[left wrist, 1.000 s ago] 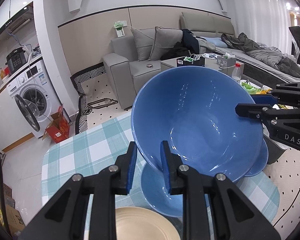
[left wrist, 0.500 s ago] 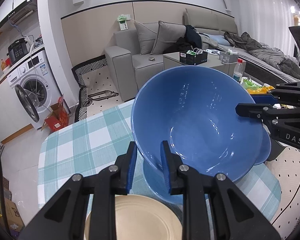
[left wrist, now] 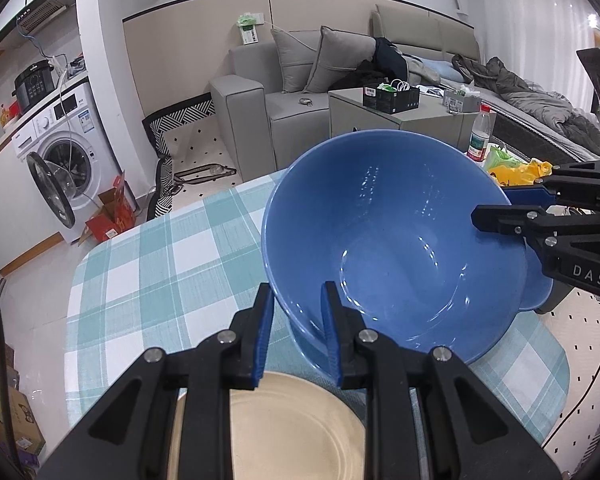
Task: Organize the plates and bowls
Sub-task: 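Lower the held bowl into the other light-blue bowl with both grippers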
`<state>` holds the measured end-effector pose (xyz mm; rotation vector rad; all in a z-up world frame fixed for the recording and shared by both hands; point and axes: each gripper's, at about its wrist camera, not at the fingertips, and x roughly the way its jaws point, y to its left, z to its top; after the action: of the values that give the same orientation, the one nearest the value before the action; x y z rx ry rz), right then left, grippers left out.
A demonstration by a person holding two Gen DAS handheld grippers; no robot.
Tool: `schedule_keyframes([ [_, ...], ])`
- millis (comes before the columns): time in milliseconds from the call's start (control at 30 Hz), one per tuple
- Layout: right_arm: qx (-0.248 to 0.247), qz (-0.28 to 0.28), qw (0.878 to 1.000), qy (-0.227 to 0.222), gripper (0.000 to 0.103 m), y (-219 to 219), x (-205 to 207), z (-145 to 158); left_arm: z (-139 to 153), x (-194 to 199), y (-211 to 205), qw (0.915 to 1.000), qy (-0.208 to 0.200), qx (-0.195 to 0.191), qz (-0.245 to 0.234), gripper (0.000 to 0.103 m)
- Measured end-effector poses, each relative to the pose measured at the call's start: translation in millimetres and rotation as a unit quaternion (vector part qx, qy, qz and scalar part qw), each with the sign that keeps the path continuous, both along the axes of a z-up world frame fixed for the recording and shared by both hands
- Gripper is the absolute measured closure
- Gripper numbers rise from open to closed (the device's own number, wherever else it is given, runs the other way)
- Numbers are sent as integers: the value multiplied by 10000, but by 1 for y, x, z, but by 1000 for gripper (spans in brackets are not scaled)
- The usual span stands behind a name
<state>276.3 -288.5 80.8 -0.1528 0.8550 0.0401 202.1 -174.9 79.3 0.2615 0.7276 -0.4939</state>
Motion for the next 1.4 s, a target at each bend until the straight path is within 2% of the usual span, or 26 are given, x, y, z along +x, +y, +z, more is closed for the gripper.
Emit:
schedule_keyframes([
  [1400,-58,46,9979,639,82,-2,23,-63,-49,12,-7,9985,421,345,-42,81],
])
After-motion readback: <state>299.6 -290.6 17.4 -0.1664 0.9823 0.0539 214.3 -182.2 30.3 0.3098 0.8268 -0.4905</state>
